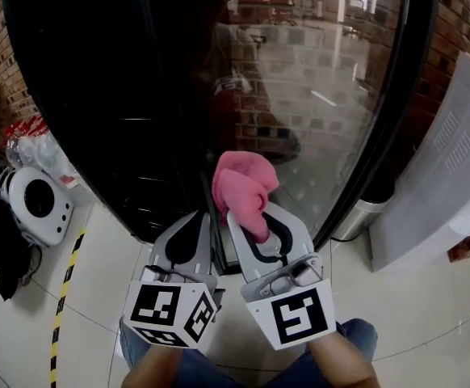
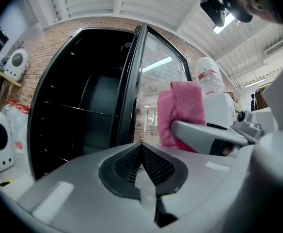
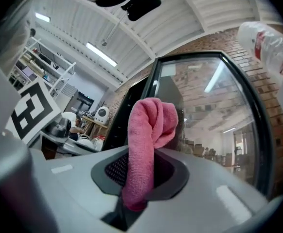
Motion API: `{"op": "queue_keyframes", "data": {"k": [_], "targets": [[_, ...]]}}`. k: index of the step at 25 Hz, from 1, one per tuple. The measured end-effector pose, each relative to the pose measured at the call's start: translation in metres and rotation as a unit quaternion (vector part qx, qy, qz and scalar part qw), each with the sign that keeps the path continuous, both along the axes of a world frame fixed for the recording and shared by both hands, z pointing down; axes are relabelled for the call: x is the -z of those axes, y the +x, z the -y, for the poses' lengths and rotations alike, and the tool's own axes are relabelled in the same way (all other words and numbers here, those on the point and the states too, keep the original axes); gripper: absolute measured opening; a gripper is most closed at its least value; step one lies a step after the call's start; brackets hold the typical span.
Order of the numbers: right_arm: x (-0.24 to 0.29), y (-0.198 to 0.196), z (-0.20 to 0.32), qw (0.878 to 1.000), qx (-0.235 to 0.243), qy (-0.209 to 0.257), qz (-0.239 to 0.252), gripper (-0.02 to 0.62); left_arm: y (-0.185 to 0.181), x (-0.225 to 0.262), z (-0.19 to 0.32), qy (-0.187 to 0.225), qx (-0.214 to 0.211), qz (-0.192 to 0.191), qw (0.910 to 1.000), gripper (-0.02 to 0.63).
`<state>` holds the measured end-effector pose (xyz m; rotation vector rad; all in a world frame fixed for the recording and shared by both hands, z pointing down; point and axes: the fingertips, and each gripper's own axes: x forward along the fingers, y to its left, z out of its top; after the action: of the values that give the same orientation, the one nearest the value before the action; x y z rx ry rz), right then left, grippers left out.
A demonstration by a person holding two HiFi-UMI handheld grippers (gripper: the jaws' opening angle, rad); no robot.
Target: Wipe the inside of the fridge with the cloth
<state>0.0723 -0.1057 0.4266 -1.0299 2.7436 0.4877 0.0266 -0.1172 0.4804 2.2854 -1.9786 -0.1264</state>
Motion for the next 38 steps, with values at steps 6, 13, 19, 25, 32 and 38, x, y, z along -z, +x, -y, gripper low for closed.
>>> {"op": "queue_keyframes", "data": {"k": [6, 13, 19, 25, 32, 38], "targets": [[-0.057, -0.036, 0.001, 0.996, 0.02, -0.034, -0.079, 0.061, -0.018, -0.009, -0.003, -0.003, 0.029, 0.001, 0.9996, 0.015], [-0.071, -0.028, 0.017, 0.997, 0.014, -0.043, -0.064, 0.061, -0.013, -0.014, -0.001, -0.01, 0.044, 0.014, 0.9989, 0.015], [-0.078, 0.019, 0.043, 0.997, -0.031, -0.049, -0.057, 0.061, 0.017, -0.024, 0.009, -0.02, 0.018, 0.029, 0.9992, 0.015], [-0.089, 0.082, 0.073, 0.993, -0.083, -0.06, -0.053, 0.061, 0.045, -0.031, 0.02, -0.024, -0.003, 0.037, 0.999, 0.015], [-0.101, 0.148, 0.103, 0.986, -0.141, -0.082, -0.041, 0.061, 0.06, -0.034, 0.02, -0.027, -0.006, 0.034, 0.999, 0.015], [-0.105, 0.186, 0.118, 0.979, -0.178, -0.089, -0.044, 0.061, 0.065, -0.036, 0.015, -0.024, 0.001, 0.032, 0.9992, 0.015]]}}
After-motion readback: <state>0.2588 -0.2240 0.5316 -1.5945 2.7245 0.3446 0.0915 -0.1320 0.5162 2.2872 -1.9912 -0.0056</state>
